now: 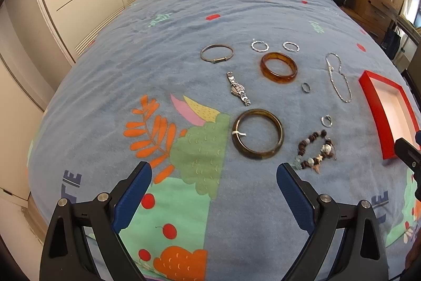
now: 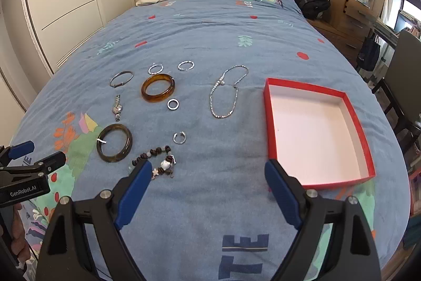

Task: Organize jewelry
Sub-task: 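Move left tool to the dark brown bangle while right tool approaches the small silver ring, then close left gripper on the dark brown bangle rim while right gripper grasps the silver ring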

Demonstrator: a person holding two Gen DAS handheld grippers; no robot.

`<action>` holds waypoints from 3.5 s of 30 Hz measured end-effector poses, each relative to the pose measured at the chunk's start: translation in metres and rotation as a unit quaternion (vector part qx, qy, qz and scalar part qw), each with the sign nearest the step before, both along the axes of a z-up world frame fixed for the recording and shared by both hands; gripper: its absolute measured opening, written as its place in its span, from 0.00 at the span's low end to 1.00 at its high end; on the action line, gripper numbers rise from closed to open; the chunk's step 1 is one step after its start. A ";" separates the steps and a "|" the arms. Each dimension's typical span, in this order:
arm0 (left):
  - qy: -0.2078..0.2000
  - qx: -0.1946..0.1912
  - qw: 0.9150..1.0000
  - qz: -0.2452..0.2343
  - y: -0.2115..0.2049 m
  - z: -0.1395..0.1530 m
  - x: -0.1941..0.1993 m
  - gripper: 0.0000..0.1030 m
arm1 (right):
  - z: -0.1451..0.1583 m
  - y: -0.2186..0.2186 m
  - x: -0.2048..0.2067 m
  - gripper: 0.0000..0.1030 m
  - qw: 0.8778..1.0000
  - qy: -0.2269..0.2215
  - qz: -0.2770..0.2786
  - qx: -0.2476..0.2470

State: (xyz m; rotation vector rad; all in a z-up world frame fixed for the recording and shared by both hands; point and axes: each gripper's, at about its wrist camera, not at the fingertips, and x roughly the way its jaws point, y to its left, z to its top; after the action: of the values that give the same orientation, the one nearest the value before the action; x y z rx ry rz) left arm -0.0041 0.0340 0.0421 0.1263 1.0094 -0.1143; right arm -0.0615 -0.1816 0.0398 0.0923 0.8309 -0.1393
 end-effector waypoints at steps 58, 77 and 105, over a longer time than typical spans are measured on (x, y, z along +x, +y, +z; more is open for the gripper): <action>0.028 -0.017 0.999 -0.002 0.014 -0.033 0.072 0.77 | -0.029 -0.006 0.077 0.84 0.997 0.011 0.064 0.039; 0.035 -0.023 0.999 -0.016 0.006 -0.044 0.074 0.72 | -0.046 -0.010 0.085 0.76 0.996 0.028 0.068 0.049; 0.077 -0.040 0.995 -0.051 -0.008 -0.077 0.082 0.46 | -0.080 -0.014 0.107 0.44 0.991 0.064 0.086 0.086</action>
State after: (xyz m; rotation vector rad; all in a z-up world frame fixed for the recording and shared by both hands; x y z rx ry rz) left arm 0.0783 0.0258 -0.0345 0.0975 1.1515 -0.2602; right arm 0.0457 -0.1951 -0.0400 0.1754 0.9752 0.0895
